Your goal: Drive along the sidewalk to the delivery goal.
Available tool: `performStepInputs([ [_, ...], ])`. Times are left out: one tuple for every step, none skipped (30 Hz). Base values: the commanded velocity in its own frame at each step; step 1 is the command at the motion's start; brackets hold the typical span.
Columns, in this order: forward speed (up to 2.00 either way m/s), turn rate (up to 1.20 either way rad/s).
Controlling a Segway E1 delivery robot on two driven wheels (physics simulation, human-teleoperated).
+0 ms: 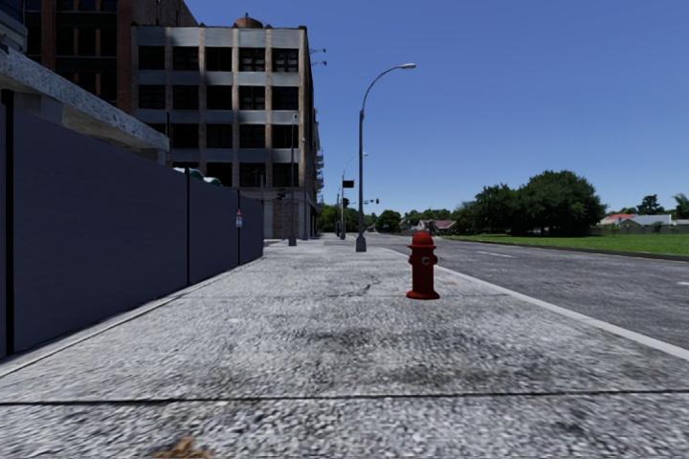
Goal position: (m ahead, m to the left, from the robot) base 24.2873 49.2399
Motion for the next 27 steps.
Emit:
performStepInputs([
  [2.00,0.16],
  [2.00,0.18],
  [2.00,0.18],
  [2.00,0.20],
  [2.00,0.20],
  [2.00,0.22],
  [2.00,0.23],
  [2.00,0.23],
  [2.00,0.23],
  [2.00,0.23],
  [2.00,0.24],
  [2.00,0.24],
  [2.00,0.24],
  [2.00,0.24],
  [2.00,0.24],
  [2.00,0.24],
  [2.00,0.24],
  [2.00,0.24],
  [2.00,0.24],
  [2.00,0.24],
  [2.00,0.24],
  [2.00,0.24],
  [2.00,0.24],
  [2.00,0.24],
  [2.00,0.24],
  [2.00,0.21],
  [2.00,0.12],
])
